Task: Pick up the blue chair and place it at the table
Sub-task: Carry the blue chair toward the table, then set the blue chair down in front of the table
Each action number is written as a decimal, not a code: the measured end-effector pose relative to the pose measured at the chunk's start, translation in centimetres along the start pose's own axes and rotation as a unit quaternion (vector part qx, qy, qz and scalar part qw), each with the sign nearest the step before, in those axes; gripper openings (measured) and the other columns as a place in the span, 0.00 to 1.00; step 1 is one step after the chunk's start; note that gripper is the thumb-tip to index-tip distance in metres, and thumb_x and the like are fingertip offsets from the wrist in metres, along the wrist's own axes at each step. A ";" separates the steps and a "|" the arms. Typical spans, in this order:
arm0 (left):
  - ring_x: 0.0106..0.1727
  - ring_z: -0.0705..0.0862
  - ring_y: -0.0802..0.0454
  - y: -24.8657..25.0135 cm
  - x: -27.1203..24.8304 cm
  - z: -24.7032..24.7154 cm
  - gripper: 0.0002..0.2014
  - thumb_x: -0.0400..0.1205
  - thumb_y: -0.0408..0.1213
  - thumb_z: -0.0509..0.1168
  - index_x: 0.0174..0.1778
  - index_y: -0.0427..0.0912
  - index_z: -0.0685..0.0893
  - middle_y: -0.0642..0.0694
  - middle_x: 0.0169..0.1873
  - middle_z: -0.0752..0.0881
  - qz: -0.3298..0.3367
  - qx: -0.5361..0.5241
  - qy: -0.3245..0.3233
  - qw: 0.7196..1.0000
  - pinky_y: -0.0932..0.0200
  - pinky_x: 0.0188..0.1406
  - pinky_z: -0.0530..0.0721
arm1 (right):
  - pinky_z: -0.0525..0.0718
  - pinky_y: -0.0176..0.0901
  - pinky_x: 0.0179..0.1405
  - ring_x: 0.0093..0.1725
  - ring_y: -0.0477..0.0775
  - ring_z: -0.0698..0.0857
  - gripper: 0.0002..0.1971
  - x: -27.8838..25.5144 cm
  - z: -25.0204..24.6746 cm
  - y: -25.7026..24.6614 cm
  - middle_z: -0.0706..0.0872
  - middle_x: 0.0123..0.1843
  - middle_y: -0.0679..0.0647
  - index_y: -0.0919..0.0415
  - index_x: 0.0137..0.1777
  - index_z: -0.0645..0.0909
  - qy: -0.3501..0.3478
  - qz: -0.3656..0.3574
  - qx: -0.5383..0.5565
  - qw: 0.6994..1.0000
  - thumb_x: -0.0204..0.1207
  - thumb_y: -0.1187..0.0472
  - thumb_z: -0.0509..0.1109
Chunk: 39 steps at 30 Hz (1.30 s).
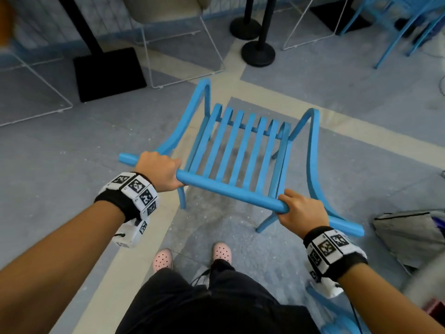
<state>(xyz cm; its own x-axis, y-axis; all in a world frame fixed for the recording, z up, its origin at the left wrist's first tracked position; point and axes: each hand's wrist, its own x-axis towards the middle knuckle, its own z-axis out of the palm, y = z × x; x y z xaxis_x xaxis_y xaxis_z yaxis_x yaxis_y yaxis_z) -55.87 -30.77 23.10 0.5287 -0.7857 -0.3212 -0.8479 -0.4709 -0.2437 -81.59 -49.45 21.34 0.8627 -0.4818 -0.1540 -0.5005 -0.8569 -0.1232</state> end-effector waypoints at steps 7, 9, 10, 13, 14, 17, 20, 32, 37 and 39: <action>0.50 0.87 0.36 -2.9 -4.4 1.9 0.23 0.75 0.61 0.62 0.49 0.43 0.81 0.40 0.44 0.92 -0.104 -0.043 -0.017 0.993 0.51 0.49 0.82 | 0.74 0.41 0.08 0.13 0.61 0.78 0.05 4.5 0.4 -2.4 0.81 0.24 0.52 0.56 0.26 0.79 0.034 -0.129 -0.007 0.991 0.53 0.56 0.70; 0.47 0.88 0.35 -3.8 -5.8 2.3 0.23 0.73 0.61 0.63 0.46 0.42 0.82 0.38 0.41 0.92 -0.146 -0.067 -0.013 0.987 0.50 0.46 0.83 | 0.72 0.39 0.07 0.12 0.60 0.78 0.06 6.2 0.3 -3.8 0.81 0.23 0.52 0.56 0.25 0.78 0.042 -0.170 -0.019 0.984 0.52 0.55 0.70; 0.42 0.89 0.34 -4.3 -6.5 2.4 0.23 0.72 0.60 0.64 0.42 0.40 0.83 0.36 0.36 0.92 -0.163 -0.086 -0.012 0.983 0.49 0.42 0.84 | 0.72 0.39 0.07 0.12 0.60 0.78 0.06 7.2 0.3 -4.5 0.81 0.24 0.52 0.56 0.25 0.78 0.050 -0.193 -0.015 0.980 0.53 0.55 0.70; 0.27 0.87 0.31 -5.9 -8.5 3.3 0.23 0.67 0.57 0.71 0.32 0.35 0.84 0.31 0.22 0.88 -0.214 -0.138 0.009 0.967 0.45 0.32 0.86 | 0.72 0.38 0.06 0.13 0.57 0.79 0.07 10.0 0.2 -6.8 0.82 0.25 0.51 0.54 0.26 0.78 0.063 -0.260 -0.017 0.963 0.55 0.52 0.69; 0.31 0.88 0.31 -6.4 -9.0 3.5 0.23 0.68 0.55 0.72 0.35 0.35 0.84 0.31 0.25 0.89 -0.234 -0.142 -0.014 0.962 0.45 0.35 0.85 | 0.71 0.37 0.06 0.13 0.57 0.79 0.07 11.0 0.1 -7.6 0.82 0.24 0.51 0.54 0.26 0.79 0.066 -0.277 -0.025 0.958 0.55 0.52 0.70; 0.42 0.88 0.34 -8.2 -10.3 5.1 0.23 0.71 0.58 0.68 0.45 0.40 0.84 0.35 0.36 0.91 -0.286 -0.131 -0.036 0.948 0.49 0.44 0.83 | 0.69 0.35 0.09 0.13 0.58 0.79 0.09 14.1 -0.1 -10.5 0.81 0.24 0.52 0.54 0.27 0.79 0.053 -0.326 -0.032 0.943 0.53 0.53 0.77; 0.42 0.88 0.33 -10.3 -11.2 6.3 0.21 0.71 0.58 0.69 0.46 0.41 0.85 0.34 0.36 0.91 -0.327 -0.158 -0.023 0.931 0.48 0.43 0.83 | 0.68 0.36 0.10 0.14 0.59 0.79 0.08 17.2 -0.2 -13.8 0.81 0.25 0.53 0.55 0.28 0.79 0.038 -0.365 -0.034 0.930 0.57 0.53 0.74; 0.26 0.87 0.46 -24.8 -8.6 11.3 0.16 0.65 0.57 0.57 0.29 0.49 0.82 0.50 0.22 0.88 -0.325 -0.124 0.107 0.932 0.53 0.38 0.82 | 0.72 0.39 0.08 0.13 0.58 0.79 0.08 28.9 -0.6 -26.7 0.81 0.25 0.53 0.52 0.29 0.82 0.033 -0.364 -0.037 0.930 0.59 0.49 0.67; 0.27 0.87 0.48 -32.6 -5.7 13.1 0.13 0.58 0.53 0.73 0.29 0.49 0.83 0.52 0.22 0.89 -0.307 -0.113 0.112 0.938 0.54 0.39 0.72 | 0.73 0.37 0.07 0.12 0.56 0.79 0.11 33.7 -1.1 -32.4 0.82 0.25 0.53 0.52 0.29 0.84 0.026 -0.318 -0.056 0.946 0.48 0.54 0.81; 0.28 0.87 0.47 -35.9 -4.4 13.2 0.19 0.50 0.49 0.82 0.27 0.47 0.82 0.51 0.20 0.88 -0.303 -0.135 0.092 0.939 0.56 0.33 0.81 | 0.73 0.37 0.07 0.12 0.57 0.79 0.15 35.4 -1.3 -34.5 0.82 0.25 0.54 0.52 0.29 0.85 0.014 -0.282 -0.053 0.958 0.44 0.54 0.86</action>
<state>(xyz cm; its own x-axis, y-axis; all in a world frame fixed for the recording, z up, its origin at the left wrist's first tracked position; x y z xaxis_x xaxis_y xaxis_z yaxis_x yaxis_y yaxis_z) -27.23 -5.11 21.15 0.9224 -0.3852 -0.0290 -0.3863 -0.9187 -0.0822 -33.65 -37.16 21.40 0.9960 0.0605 -0.0656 0.0552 -0.9953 -0.0795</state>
